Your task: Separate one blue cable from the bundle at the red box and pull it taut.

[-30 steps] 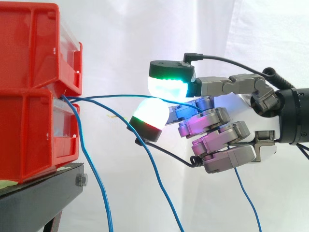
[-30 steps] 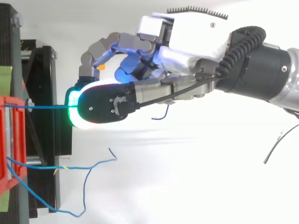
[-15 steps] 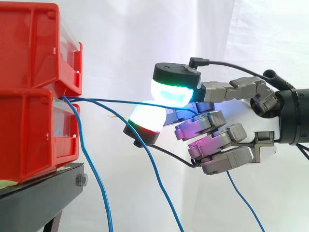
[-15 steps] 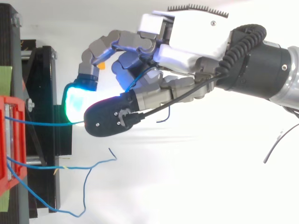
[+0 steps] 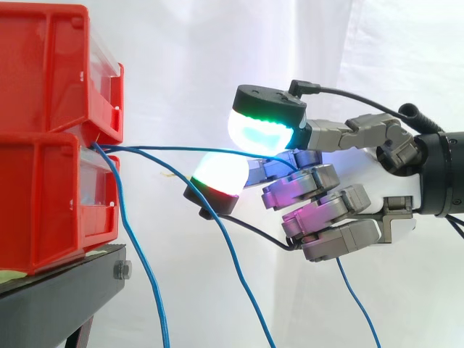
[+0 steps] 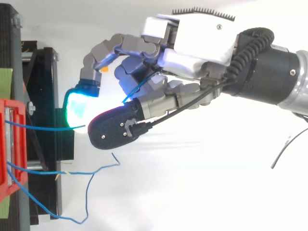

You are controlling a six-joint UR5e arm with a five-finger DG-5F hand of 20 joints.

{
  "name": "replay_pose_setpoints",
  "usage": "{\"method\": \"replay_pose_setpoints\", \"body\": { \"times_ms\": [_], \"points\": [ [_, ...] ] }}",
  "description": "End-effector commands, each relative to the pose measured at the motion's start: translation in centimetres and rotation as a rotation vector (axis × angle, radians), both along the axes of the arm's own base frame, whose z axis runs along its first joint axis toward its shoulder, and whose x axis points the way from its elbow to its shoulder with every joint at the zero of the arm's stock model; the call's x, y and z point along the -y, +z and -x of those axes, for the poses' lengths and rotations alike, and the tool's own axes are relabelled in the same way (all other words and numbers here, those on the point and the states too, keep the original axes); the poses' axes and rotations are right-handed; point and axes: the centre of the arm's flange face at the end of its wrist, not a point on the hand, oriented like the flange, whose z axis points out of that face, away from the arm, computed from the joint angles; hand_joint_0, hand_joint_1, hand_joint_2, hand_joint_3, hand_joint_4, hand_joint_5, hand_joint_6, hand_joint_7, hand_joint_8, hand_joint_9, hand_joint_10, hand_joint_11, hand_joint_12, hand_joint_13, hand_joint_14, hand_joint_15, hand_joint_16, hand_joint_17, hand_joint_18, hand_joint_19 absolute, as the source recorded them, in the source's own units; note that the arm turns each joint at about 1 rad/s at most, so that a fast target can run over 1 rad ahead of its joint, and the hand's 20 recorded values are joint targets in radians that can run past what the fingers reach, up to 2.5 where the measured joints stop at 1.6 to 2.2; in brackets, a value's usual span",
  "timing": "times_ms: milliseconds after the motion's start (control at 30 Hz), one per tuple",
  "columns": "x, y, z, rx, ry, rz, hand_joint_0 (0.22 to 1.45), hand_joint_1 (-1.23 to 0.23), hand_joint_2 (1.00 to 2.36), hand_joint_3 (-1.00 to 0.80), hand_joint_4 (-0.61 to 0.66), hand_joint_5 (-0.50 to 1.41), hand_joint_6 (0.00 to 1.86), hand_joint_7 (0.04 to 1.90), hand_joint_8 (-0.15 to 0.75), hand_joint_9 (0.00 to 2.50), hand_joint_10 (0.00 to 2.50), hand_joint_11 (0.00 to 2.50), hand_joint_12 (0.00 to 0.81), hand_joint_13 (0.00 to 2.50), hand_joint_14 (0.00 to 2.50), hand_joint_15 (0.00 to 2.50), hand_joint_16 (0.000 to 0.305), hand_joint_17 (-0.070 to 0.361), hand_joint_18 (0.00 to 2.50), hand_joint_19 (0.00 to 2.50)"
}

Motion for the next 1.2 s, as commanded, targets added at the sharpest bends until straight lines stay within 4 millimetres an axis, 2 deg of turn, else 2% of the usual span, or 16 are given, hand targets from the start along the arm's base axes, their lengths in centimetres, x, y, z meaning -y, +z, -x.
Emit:
{"method": "replay_pose_setpoints", "body": {
  "times_ms": [0,200,500,567,600,667,700,733,767,800,833,867,900,933,1033,1167],
  "points": [
    [-0.1,0.0,0.0,0.001,0.001,0.0,0.62,-0.73,1.02,-0.24,0.05,-0.18,0.9,0.88,0.212,0.82,2.5,1.81,0.414,1.11,2.5,1.3,0.053,0.119,1.53,2.0],
    [-0.2,0.0,0.0,-0.001,0.002,0.0,0.61,-0.79,1.02,-0.05,-0.07,-0.15,0.9,0.94,0.136,0.7,2.5,1.84,0.424,1.03,2.5,1.24,0.056,0.127,1.45,1.8],
    [-0.4,0.0,0.0,0.0,0.004,-0.001,0.62,-0.81,1.01,0.07,-0.18,-0.11,0.91,1.05,0.259,0.64,2.5,1.5,0.438,0.93,2.44,1.05,0.06,0.135,1.24,1.45],
    [-0.5,-0.1,0.0,-0.003,0.005,-0.001,0.62,-0.81,1.01,0.09,-0.18,-0.11,0.91,1.05,0.261,0.66,2.5,1.39,0.439,0.98,2.21,1.02,0.061,0.136,1.21,1.4],
    [-0.5,-0.1,0.0,-0.003,0.005,-0.001,0.62,-0.81,1.01,0.1,-0.17,-0.1,0.91,1.06,0.28,0.7,2.5,1.18,0.439,1.07,1.76,1.08,0.062,0.139,1.19,1.39],
    [-0.6,-0.1,0.0,-0.003,0.007,-0.008,0.62,-0.81,1.0,0.11,-0.16,-0.1,0.91,1.07,0.285,0.75,2.5,1.09,0.444,1.12,1.43,1.11,0.062,0.14,1.18,1.41],
    [-0.7,-0.1,0.0,-0.002,0.008,-0.014,0.62,-0.81,1.0,0.12,-0.16,-0.1,0.91,1.07,0.284,0.87,2.5,1.06,0.445,1.21,0.85,1.28,0.063,0.141,1.17,1.39],
    [-0.8,-0.1,0.0,-0.004,0.009,-0.022,0.62,-0.81,1.0,0.13,-0.15,-0.09,0.9,1.08,0.284,0.96,2.29,1.09,0.452,1.26,0.45,1.36,0.064,0.145,1.15,1.38],
    [-0.8,-0.1,0.0,-0.006,0.009,-0.026,0.61,-0.81,1.03,0.12,-0.15,-0.09,0.9,1.08,0.294,1.05,1.82,1.16,0.464,1.31,0.1,1.45,0.066,0.148,1.16,1.36],
    [-0.8,-0.2,0.1,-0.009,0.009,-0.028,0.6,-0.81,1.04,0.12,-0.15,-0.09,0.9,1.08,0.293,1.09,1.55,1.22,0.467,1.31,0.0,1.46,0.066,0.149,1.16,1.37],
    [-0.9,-0.2,0.1,-0.015,0.01,-0.036,0.6,-0.81,1.06,0.11,-0.15,-0.09,0.9,1.07,0.288,1.16,0.99,1.35,0.476,1.26,0.01,1.35,0.067,0.15,1.17,1.41],
    [-1.0,-0.2,0.2,-0.016,0.012,-0.038,0.6,-0.81,1.06,0.11,-0.15,-0.09,0.9,1.08,0.29,1.19,0.82,1.4,0.476,1.24,0.01,1.31,0.067,0.15,1.17,1.43],
    [-1.0,-0.3,0.2,-0.017,0.012,-0.039,0.59,-0.81,1.1,0.1,-0.15,-0.09,0.89,1.08,0.308,1.26,0.28,1.5,0.487,1.15,0.02,1.15,0.068,0.152,1.17,1.47],
    [-1.0,-0.3,0.2,-0.02,0.012,-0.039,0.58,-0.81,1.11,0.1,-0.15,-0.08,0.89,1.1,0.313,1.28,0.0,1.52,0.487,1.12,0.02,1.1,0.068,0.153,1.18,1.51],
    [-1.2,-0.3,0.2,-0.025,0.016,-0.04,0.56,-0.81,1.18,0.08,-0.15,-0.08,0.88,1.11,0.318,1.18,0.01,1.23,0.481,1.0,0.02,0.93,0.071,0.16,1.07,1.32],
    [-1.2,-0.4,0.3,-0.028,0.018,-0.039,0.54,-0.81,1.25,0.07,-0.14,-0.08,0.88,1.12,0.317,1.11,0.02,1.05,0.478,0.93,0.02,0.84,0.072,0.162,0.95,1.17]
  ]
}}
